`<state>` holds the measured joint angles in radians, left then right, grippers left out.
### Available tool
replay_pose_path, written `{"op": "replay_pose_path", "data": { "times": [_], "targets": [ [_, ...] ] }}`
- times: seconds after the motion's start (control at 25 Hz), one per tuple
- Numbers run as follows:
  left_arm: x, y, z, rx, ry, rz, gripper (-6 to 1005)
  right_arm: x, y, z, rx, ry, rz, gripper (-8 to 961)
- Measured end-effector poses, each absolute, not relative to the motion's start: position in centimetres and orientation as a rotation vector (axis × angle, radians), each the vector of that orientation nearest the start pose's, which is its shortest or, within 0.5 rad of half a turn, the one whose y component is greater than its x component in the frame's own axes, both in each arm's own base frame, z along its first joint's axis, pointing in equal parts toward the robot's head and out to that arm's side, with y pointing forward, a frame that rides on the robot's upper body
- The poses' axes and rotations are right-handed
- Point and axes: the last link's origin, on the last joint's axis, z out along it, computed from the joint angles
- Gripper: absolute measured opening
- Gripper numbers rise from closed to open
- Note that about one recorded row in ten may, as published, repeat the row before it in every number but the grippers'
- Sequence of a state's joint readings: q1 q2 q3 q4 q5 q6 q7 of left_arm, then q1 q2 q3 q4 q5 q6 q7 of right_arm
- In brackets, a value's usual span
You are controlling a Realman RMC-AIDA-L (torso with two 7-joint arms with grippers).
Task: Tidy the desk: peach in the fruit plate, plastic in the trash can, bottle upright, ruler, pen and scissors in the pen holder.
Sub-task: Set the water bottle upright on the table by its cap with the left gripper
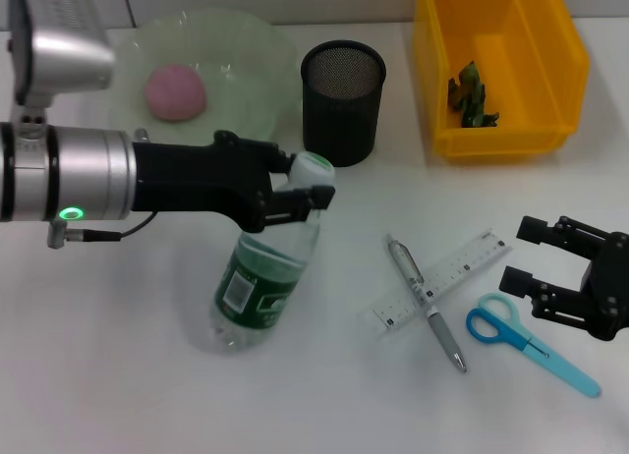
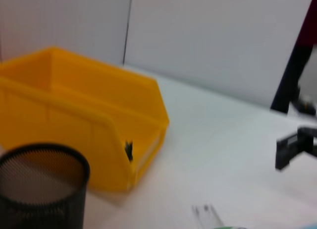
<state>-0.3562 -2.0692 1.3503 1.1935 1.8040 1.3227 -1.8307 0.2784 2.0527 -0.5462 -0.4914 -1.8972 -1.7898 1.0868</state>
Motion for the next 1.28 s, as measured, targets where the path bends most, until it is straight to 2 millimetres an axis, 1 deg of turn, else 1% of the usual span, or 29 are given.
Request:
{"op": "replay_pose_path", "data": {
  "times": [0.2, 0.28, 0.32, 0.36, 0.52, 0.76, 0.92, 1.08, 1.12, 1.16, 1.2, 1.28],
  "targets": [
    [-19.9, 32.8, -0.6, -2.79, -0.529, -0.605, 447, 31.7, 23.3, 1.1, -2.545, 0.632, 1.024, 759],
    [-20.4, 32.6, -0.1, -2.772, -0.516, -0.683, 446, 31.7, 23.3, 1.1, -2.545, 0.632, 1.025, 759],
    [-20.9, 32.5, 0.4, -2.744, -0.504, -0.765, 446, 31.7, 23.3, 1.1, -2.545, 0.632, 1.026, 759],
    [-20.9, 32.5, 0.4, -2.744, -0.504, -0.765, 446, 31.7, 23.3, 1.1, -2.545, 0.632, 1.026, 759],
    [-22.1, 32.4, 0.9, -2.664, -0.459, -0.896, 444, 31.6, 23.2, 0.9, -2.544, 0.643, 1.038, 759],
    [-24.0, 32.1, 1.1, -2.507, -0.415, -1.037, 443, 31.4, 23.3, 0.7, -2.547, 0.643, 1.05, 759],
    [-24.9, 31.7, 0.8, -2.423, -0.369, -1.08, 441, 31.2, 23.5, 0.5, -2.55, 0.639, 1.059, 759],
    [-25.2, 31.6, 0.7, -2.397, -0.365, -1.087, 440, 31.0, 23.7, 0.5, -2.553, 0.634, 1.061, 759],
    [-25.8, 31.4, 0.7, -2.346, -0.367, -1.101, 440, 31.0, 23.8, 0.4, -2.552, 0.635, 1.059, 759],
    [-25.8, 31.4, 0.7, -2.346, -0.367, -1.101, 440, 31.0, 23.8, 0.4, -2.552, 0.635, 1.059, 759],
    [-26.8, 30.9, 0.4, -2.265, -0.353, -1.112, 440, 31.0, 23.8, 0.4, -2.552, 0.635, 1.059, 759],
    [-26.9, 30.8, 0.3, -2.256, -0.35, -1.11, 441, 30.9, 23.9, 0.3, -2.552, 0.634, 1.061, 759]
  ]
}}
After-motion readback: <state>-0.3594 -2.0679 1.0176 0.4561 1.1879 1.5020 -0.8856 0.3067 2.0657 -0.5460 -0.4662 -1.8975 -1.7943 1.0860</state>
